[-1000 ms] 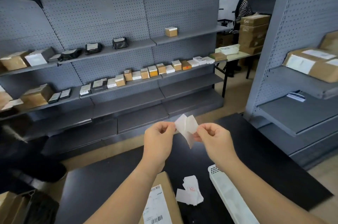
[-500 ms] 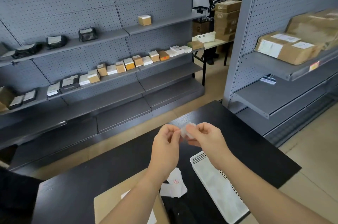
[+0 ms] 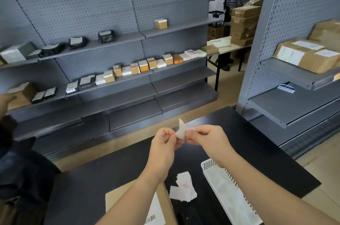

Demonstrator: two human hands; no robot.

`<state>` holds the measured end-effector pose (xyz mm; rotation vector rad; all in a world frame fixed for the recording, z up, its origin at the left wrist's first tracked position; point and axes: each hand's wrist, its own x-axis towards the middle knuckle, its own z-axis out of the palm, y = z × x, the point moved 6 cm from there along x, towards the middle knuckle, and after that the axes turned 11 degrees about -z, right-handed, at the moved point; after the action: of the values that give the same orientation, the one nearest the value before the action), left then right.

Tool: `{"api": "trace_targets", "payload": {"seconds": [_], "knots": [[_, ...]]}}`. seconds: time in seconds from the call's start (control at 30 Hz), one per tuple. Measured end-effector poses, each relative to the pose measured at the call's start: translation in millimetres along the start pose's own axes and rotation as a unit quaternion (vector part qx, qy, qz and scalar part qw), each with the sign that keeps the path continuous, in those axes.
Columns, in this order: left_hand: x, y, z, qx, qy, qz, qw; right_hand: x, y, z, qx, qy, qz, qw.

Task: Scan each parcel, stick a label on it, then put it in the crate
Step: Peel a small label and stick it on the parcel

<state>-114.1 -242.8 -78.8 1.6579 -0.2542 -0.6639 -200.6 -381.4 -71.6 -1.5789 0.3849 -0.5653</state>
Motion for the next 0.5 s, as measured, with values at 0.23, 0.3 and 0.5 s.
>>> {"api": "trace_targets", "payload": {"seconds": [0.23,0.3,0.5], "knots": [[-5.0,-0.8,1.5,-0.115,-0.113,-0.047,0.986,-0.1,-4.4,-0.3,-0.060,0.026,-0.046,0.997],[-6.4,5.7,2.1,-0.070,-0.120,-0.044,0.989,-0.5,-7.2,-0.5,-0.133,0.018,-0.080,0.988],[3.0,26.8,5.6,0.143,-0.022,0.012,0.989,-6.4,-12.2,2.9,-0.202,-0.012,-0.150,0.968]]}}
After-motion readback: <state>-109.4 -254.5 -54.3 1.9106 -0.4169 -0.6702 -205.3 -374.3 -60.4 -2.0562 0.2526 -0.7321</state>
